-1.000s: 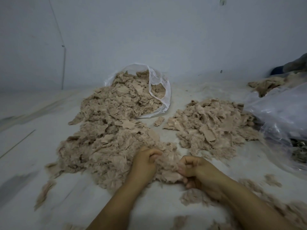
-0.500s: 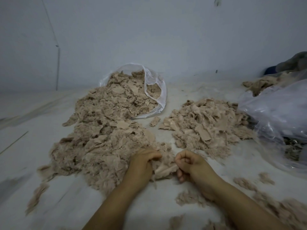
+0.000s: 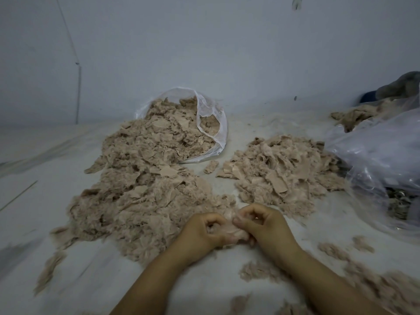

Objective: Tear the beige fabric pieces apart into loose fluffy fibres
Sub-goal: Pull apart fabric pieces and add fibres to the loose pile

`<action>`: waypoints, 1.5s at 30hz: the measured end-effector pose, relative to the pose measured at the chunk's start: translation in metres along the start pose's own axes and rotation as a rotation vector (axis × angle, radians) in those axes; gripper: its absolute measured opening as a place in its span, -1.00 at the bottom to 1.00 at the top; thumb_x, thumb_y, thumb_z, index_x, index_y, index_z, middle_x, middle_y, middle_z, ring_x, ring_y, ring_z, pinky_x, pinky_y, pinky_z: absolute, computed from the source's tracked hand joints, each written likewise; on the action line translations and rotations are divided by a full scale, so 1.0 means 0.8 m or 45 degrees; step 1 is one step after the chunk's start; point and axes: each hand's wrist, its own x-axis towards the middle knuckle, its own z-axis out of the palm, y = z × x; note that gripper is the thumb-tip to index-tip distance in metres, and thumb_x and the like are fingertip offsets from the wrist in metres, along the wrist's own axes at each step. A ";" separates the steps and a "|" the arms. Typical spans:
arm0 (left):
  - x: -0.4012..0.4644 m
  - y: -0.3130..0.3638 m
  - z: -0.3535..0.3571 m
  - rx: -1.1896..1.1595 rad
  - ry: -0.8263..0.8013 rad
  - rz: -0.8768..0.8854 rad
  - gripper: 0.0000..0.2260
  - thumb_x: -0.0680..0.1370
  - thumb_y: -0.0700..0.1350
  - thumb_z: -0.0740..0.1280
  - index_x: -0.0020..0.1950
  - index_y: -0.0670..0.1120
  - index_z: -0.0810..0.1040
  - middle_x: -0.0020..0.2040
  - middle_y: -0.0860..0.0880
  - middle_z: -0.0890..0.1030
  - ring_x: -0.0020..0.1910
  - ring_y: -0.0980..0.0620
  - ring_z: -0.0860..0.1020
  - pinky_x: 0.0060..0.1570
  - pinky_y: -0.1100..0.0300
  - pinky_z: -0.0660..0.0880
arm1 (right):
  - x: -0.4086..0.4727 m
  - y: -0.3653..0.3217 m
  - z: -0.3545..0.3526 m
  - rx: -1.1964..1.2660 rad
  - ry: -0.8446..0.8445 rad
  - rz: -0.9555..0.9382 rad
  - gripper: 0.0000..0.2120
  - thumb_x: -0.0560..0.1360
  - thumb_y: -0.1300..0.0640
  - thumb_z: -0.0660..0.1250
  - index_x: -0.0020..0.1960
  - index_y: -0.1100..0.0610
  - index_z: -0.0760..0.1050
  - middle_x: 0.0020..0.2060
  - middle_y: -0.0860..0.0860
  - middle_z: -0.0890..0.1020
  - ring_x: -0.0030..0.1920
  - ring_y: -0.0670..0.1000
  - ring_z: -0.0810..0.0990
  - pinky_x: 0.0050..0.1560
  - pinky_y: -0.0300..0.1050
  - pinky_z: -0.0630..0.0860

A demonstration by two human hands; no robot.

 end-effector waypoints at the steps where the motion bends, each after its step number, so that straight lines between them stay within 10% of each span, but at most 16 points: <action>1: 0.001 0.001 -0.001 -0.042 0.016 -0.013 -0.83 0.36 -0.21 0.53 -0.28 0.03 0.60 -0.43 0.17 0.54 -0.44 0.28 0.44 -0.36 0.42 0.36 | 0.001 0.001 -0.002 0.046 0.041 0.025 -0.94 0.41 0.25 0.47 -0.22 0.14 0.62 -0.49 0.05 0.58 -0.53 -0.06 0.49 -0.50 -0.26 0.44; 14: 0.002 -0.001 0.004 -0.042 0.028 0.028 -0.74 0.59 -0.26 0.22 -0.29 -0.09 0.42 -0.56 0.14 0.38 -0.57 0.25 0.33 -0.49 0.36 0.34 | 0.007 0.001 -0.010 0.709 0.178 0.271 -0.89 0.44 0.34 0.38 -0.22 0.19 0.54 -0.46 0.04 0.55 -0.49 -0.09 0.48 -0.48 -0.28 0.43; 18: -0.001 0.001 0.006 -0.043 0.038 0.087 -0.80 0.57 -0.26 0.26 -0.25 -0.10 0.48 -0.50 0.17 0.45 -0.51 0.27 0.38 -0.42 0.38 0.36 | 0.001 -0.005 -0.010 0.433 -0.022 0.226 -0.66 0.28 0.08 0.51 0.01 0.13 0.56 -0.39 0.01 0.60 -0.45 -0.09 0.52 -0.47 -0.25 0.43; 22: -0.003 0.000 0.005 -0.057 0.043 0.093 -0.92 0.46 -0.21 0.43 -0.19 -0.05 0.60 -0.31 0.12 0.60 -0.31 0.25 0.51 -0.23 0.38 0.44 | -0.001 -0.004 -0.002 0.319 -0.098 0.216 -0.94 0.41 0.27 0.46 -0.16 0.21 0.58 -0.43 0.09 0.57 -0.49 -0.07 0.47 -0.50 -0.27 0.40; 30: -0.004 0.001 0.006 -0.079 -0.004 0.046 -0.78 0.41 -0.27 0.47 -0.35 0.02 0.61 -0.38 0.11 0.61 -0.35 0.23 0.53 -0.25 0.39 0.43 | -0.004 -0.007 -0.003 0.331 -0.193 0.291 -0.79 0.38 0.16 0.48 -0.07 0.18 0.50 -0.42 0.04 0.59 -0.45 -0.07 0.52 -0.48 -0.24 0.41; 40: -0.003 0.002 0.000 -0.217 0.049 -0.014 -0.68 0.40 -0.34 0.44 -0.46 -0.02 0.54 -0.51 0.10 0.52 -0.50 0.24 0.44 -0.42 0.41 0.36 | 0.012 -0.004 -0.019 0.782 0.251 0.357 -0.93 0.39 0.39 0.38 -0.19 0.26 0.57 -0.46 0.05 0.58 -0.50 -0.11 0.51 -0.47 -0.33 0.49; 45: 0.000 -0.001 -0.011 -0.598 0.182 -0.046 -0.89 0.37 -0.11 0.39 -0.31 -0.09 0.68 -0.31 -0.07 0.66 -0.34 0.04 0.60 -0.32 0.23 0.51 | 0.005 -0.018 -0.050 0.354 -0.255 0.475 -0.66 0.28 -0.10 0.45 -0.36 0.20 0.57 -0.55 0.07 0.49 -0.59 -0.05 0.38 -0.57 -0.29 0.34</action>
